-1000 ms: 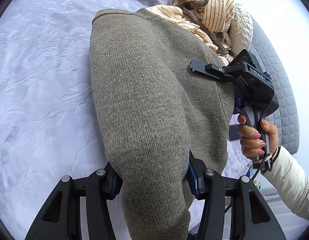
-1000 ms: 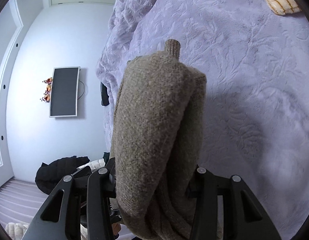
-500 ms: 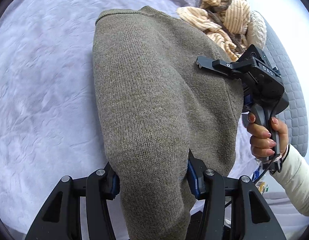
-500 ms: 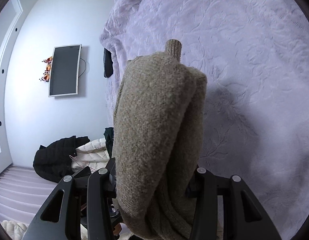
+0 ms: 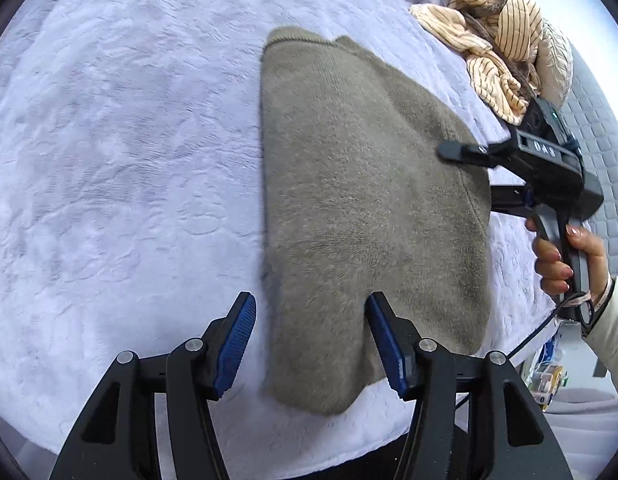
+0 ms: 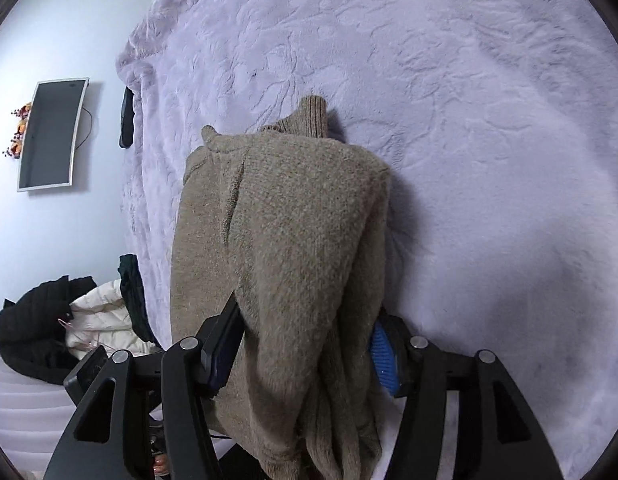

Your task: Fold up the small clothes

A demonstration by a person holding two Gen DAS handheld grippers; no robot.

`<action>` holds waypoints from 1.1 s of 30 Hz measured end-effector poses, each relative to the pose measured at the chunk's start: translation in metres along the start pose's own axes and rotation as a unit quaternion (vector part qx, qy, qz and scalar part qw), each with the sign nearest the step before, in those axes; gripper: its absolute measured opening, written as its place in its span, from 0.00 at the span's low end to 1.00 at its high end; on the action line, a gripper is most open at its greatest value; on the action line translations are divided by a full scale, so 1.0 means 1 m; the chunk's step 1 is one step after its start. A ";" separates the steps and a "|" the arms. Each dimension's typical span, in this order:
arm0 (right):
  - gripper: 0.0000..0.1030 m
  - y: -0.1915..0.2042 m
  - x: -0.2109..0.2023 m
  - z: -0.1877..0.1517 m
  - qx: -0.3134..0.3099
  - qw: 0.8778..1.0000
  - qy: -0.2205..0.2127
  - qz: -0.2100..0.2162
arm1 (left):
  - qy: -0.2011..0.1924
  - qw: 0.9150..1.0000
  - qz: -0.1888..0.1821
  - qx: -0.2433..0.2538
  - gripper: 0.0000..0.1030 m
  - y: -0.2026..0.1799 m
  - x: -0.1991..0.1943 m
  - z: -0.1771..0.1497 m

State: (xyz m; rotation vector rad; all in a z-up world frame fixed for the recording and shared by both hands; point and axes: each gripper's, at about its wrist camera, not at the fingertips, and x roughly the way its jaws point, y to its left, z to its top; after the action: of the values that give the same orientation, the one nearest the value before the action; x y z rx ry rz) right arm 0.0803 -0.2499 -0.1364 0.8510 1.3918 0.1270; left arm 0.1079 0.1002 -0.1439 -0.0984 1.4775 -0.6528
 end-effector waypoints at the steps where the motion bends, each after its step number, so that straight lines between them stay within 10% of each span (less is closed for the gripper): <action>1: 0.60 0.003 -0.010 -0.005 -0.008 1.000 -0.007 -0.013 | -0.006 1.000 0.002 -0.001 0.58 0.004 -0.007 0.000; 8: 0.59 0.019 -0.060 -0.084 -0.026 0.999 -0.023 -0.007 | -0.026 1.000 0.013 0.006 0.58 0.014 -0.025 0.011; 15: 0.51 0.007 -0.024 -0.156 0.006 1.000 0.009 0.003 | -0.001 0.999 0.019 0.043 0.58 0.001 -0.003 0.002; 17: 0.47 0.003 -0.011 -0.158 0.020 1.000 0.005 0.000 | 0.008 0.998 0.023 0.052 0.58 -0.001 0.004 -0.003; 19: 0.06 0.004 0.000 -0.156 0.028 0.999 0.010 -0.020 | 0.016 0.998 0.028 0.053 0.58 0.000 0.006 -0.007; 25: 0.06 0.033 -0.024 -0.147 -0.052 0.992 -0.015 -0.113 | 0.012 0.997 0.023 0.074 0.58 -0.011 0.004 -0.015; 33: 0.07 -0.009 0.004 -0.146 -0.001 0.988 0.012 -0.152 | 0.044 0.997 0.032 0.050 0.64 -0.009 0.030 -0.029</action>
State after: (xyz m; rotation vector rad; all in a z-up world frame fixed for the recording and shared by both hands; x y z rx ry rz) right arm -0.0524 -0.1887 -0.1359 0.6278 1.5272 -0.0963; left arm 0.0761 0.0889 -0.1698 0.0552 1.5230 -0.6843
